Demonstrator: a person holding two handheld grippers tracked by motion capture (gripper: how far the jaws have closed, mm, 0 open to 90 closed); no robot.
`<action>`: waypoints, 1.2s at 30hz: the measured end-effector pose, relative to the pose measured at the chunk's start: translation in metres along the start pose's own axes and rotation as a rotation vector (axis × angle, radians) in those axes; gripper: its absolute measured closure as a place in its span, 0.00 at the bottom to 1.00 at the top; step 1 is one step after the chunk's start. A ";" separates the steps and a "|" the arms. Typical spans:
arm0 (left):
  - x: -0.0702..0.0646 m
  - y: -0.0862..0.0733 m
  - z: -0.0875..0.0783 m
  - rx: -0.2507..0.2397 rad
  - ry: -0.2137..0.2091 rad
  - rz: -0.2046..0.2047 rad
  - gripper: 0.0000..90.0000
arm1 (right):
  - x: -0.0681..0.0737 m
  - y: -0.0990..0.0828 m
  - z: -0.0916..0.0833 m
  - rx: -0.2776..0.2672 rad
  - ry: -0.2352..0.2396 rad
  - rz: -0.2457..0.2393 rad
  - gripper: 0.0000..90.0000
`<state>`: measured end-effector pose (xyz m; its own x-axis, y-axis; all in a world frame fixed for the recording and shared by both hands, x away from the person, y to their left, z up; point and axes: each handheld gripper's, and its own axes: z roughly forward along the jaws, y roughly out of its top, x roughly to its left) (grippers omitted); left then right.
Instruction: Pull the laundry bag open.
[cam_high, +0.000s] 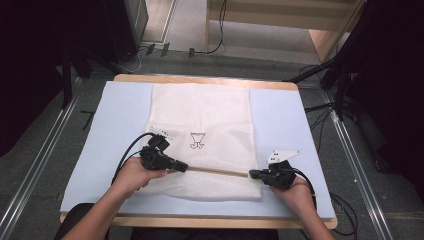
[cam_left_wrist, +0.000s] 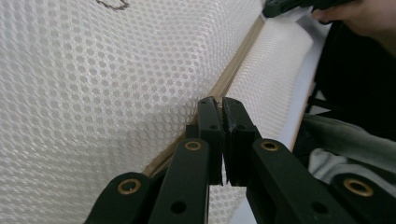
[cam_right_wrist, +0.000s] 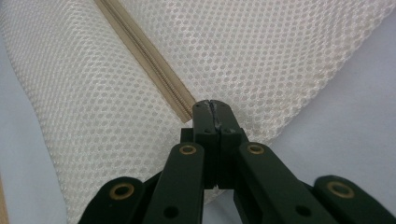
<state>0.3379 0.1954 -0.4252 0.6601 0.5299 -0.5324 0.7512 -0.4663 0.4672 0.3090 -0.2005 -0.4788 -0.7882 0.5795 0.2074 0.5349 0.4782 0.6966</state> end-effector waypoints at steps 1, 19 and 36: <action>0.001 -0.001 0.000 0.005 -0.015 -0.004 0.99 | 0.000 0.000 0.000 0.000 0.000 -0.001 1.00; 0.007 -0.008 -0.014 0.002 0.044 -0.018 0.99 | 0.002 0.001 0.000 0.010 -0.012 -0.002 1.00; 0.032 -0.028 -0.044 -0.023 0.074 -0.102 0.99 | 0.001 0.002 0.000 0.015 -0.007 -0.004 1.00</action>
<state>0.3375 0.2566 -0.4244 0.5776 0.6252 -0.5249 0.8139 -0.3912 0.4296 0.3094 -0.1990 -0.4771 -0.7881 0.5822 0.2000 0.5366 0.4904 0.6867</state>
